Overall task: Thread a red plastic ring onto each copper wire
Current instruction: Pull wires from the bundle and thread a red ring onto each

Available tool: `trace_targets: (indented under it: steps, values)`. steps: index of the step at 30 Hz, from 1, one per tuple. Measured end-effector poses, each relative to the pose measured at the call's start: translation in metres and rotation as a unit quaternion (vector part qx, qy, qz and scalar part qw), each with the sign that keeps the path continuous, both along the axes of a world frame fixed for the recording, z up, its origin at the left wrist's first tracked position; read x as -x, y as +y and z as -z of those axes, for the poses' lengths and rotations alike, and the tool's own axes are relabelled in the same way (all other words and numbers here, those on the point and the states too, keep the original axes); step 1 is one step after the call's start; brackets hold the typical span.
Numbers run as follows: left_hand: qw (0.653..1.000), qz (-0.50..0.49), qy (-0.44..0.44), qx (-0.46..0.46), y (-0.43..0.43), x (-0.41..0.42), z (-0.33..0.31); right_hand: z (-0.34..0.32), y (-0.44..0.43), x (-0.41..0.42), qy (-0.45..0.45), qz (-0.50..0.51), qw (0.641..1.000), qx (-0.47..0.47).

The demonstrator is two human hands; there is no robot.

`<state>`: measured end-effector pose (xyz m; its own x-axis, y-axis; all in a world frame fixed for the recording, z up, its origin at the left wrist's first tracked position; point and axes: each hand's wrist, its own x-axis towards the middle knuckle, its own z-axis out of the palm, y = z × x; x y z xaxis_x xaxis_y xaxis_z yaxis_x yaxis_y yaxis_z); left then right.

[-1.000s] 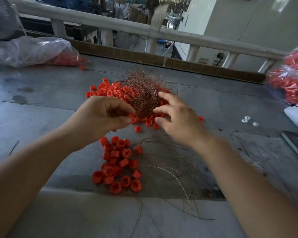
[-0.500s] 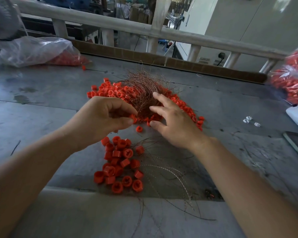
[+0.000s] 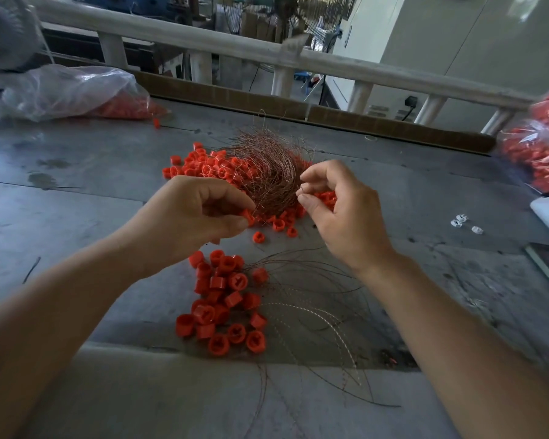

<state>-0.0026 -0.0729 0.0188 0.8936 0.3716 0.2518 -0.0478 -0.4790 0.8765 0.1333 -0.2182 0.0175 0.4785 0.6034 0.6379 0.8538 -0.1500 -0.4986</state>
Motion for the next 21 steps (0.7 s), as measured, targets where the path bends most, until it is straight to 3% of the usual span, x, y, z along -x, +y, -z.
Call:
trace_targets:
  steps: [8,14,21]
  values:
    - [0.992,0.016,-0.064,0.106,-0.005,0.004,-0.010,-0.014,-0.012,0.009,-0.031,-0.028,0.996,-0.078]
    - [0.988,0.049,-0.055,0.134,-0.012,0.006,-0.011,-0.015,-0.014,0.019,-0.020,-0.028,0.998,-0.059]
    - [0.984,0.095,-0.038,0.146,-0.020,0.007,-0.014,-0.013,-0.012,0.028,-0.084,-0.031,0.995,-0.041]
